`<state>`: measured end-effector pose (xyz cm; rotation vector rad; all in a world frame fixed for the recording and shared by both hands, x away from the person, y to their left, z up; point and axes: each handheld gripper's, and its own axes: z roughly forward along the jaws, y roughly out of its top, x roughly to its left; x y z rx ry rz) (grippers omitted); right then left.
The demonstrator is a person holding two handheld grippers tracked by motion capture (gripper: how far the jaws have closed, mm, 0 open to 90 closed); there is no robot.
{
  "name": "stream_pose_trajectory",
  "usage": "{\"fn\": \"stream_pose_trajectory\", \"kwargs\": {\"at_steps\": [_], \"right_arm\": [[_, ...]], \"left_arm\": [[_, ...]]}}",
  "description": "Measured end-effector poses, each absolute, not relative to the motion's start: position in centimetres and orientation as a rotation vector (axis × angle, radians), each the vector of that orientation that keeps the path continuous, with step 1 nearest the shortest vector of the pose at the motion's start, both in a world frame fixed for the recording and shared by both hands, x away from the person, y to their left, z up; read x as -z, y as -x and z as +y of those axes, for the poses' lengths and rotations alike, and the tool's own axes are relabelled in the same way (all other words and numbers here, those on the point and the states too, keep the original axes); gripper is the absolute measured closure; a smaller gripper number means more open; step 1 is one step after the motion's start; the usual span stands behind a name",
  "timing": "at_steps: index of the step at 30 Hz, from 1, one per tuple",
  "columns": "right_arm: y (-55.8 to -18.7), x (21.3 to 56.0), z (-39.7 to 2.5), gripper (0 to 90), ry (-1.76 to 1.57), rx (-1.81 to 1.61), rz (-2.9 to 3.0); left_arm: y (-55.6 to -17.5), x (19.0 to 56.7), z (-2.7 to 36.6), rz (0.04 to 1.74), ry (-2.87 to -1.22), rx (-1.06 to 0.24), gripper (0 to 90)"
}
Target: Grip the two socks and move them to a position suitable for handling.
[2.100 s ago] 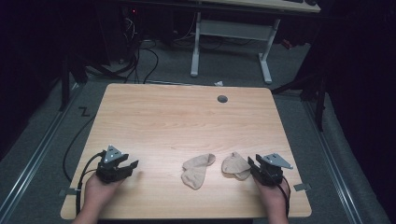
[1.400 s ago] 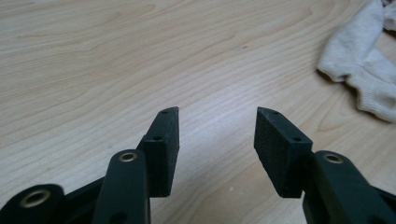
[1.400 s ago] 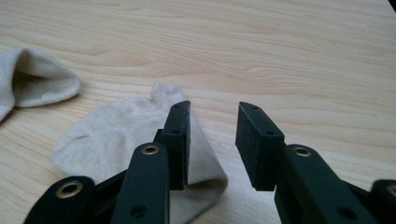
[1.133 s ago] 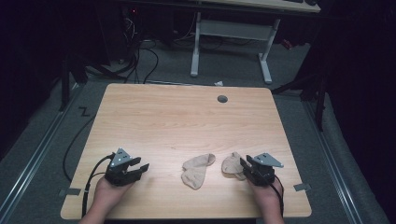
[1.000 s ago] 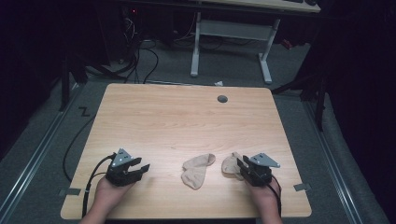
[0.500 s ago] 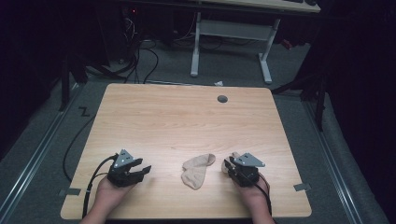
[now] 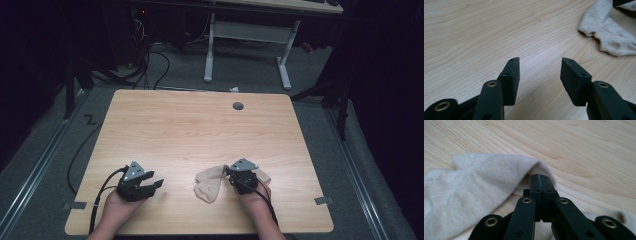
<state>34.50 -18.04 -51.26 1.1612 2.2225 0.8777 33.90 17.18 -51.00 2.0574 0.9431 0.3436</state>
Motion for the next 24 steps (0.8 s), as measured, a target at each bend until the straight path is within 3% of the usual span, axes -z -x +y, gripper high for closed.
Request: {"fn": "stream_pose_trajectory", "kwargs": {"at_steps": [10,24], "right_arm": [[-35.8,52.2,-16.7,90.0,-1.172,-0.808,2.276],[-31.2,52.3,-15.7,89.4,-1.060,-0.878,2.353]], "left_arm": [[-33.7,50.9,16.9,0.924,-2.067,-0.336,49.5],[-32.0,50.8,14.3,0.830,-2.098,-0.290,49.4]]}}
